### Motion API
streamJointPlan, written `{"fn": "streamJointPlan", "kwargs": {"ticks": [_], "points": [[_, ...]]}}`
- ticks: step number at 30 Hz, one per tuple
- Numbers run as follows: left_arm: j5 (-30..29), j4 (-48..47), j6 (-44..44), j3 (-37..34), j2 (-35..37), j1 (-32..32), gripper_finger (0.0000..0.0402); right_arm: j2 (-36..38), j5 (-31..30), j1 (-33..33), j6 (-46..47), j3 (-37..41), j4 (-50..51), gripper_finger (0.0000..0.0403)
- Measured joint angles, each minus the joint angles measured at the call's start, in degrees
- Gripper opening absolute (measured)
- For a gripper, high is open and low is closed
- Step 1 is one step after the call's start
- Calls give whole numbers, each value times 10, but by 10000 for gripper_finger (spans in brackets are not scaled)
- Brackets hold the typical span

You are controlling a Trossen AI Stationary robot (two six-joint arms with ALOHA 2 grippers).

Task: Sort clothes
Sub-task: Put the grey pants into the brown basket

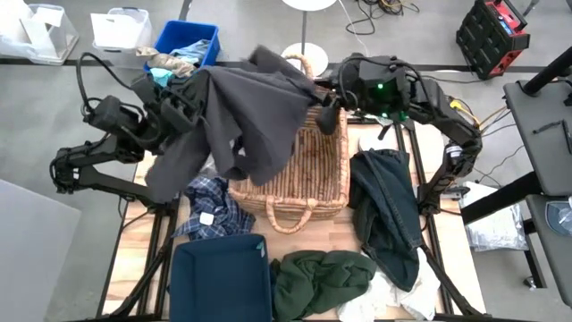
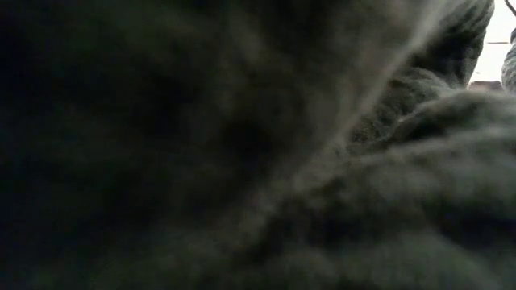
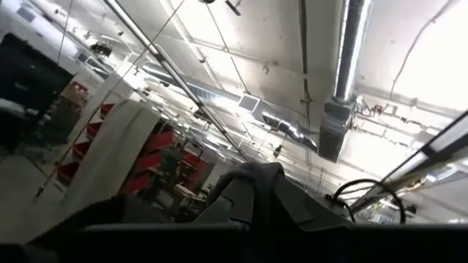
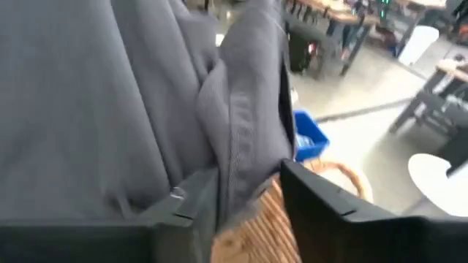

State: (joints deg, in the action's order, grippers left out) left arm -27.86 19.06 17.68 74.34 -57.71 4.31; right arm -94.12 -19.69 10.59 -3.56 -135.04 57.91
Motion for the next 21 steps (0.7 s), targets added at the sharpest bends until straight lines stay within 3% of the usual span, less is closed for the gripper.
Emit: {"fn": "streamJointPlan", "kwargs": {"ticks": [4,10,15,21], "points": [[-18,3,8,0,-4,0,0,9,-1,0,24,0,66,202],[-108,4,-15,0,-10,0,0,24,-27,-6,33,0,80,263],[-155,8,-21,0,-16,1,0,16,44,-52,23,1,10,278],[-152,14,-21,0,-26,2,0,-55,49,-94,15,4,-29,273]]}}
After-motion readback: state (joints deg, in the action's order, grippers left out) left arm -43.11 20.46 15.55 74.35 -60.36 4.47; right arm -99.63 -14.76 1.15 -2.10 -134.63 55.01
